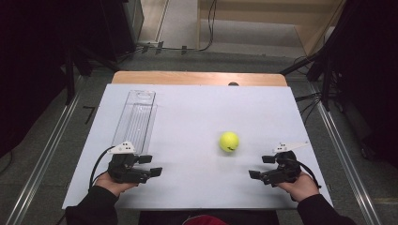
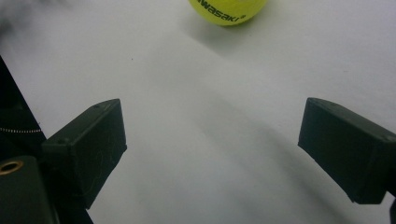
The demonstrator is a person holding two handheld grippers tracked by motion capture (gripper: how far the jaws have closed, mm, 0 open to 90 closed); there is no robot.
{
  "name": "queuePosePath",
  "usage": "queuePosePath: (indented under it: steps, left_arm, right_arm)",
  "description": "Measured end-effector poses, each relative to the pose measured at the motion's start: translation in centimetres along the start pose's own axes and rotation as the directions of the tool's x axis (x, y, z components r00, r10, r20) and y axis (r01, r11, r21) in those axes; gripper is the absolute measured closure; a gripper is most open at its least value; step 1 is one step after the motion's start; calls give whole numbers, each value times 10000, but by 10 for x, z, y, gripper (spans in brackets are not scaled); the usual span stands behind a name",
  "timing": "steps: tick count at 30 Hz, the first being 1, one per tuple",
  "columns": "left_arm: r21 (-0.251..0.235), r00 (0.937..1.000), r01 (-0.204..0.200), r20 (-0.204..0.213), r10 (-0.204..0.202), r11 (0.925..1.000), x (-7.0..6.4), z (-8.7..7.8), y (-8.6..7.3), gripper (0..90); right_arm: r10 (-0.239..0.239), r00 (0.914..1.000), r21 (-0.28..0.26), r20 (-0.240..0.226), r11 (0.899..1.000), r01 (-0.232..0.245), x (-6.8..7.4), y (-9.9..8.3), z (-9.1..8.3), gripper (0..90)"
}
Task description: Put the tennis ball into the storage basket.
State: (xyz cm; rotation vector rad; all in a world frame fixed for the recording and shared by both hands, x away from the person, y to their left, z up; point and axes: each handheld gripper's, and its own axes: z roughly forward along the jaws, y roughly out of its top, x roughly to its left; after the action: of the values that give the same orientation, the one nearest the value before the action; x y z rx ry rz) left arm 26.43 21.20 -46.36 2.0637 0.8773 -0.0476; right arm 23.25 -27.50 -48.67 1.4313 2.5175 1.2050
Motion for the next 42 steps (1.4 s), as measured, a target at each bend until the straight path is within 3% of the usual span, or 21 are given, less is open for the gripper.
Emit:
queuePosePath:
  steps: [9, 12, 18, 23, 38, 42]
  left_arm:
    - [-106, 9998, 192, 95, -191, 9998, -2, -1, 2, 290]
    - [1, 9999, 145, -57, -145, 9999, -2, 1, 2, 290]
    - [-97, 9998, 199, 11, -198, 9998, 1, 0, 1, 291]
    - [109, 9999, 121, 44, -122, 9999, 2, 0, 0, 290]
    - [81, 9991, 402, -143, -401, 9992, 8, -6, -4, 288]
    - [116, 9993, 297, -213, -295, 9995, 7, -6, -5, 288]
  right_arm:
    - [-70, 10000, 113, -63, 9999, 70, -3, 1, 3, 57]
    - [7, 10000, 99, -79, 10000, -6, -5, 0, 1, 58]
    - [-200, 9996, 83, -204, 9998, 201, 1, 1, 2, 57]
    - [-75, 9999, -53, 106, 10000, 76, 2, -1, -3, 57]
    - [-201, 9997, 120, 111, 9997, 200, 1, 6, 2, 57]
    - [-317, 9994, 199, 113, 9993, 315, 2, 7, 3, 57]
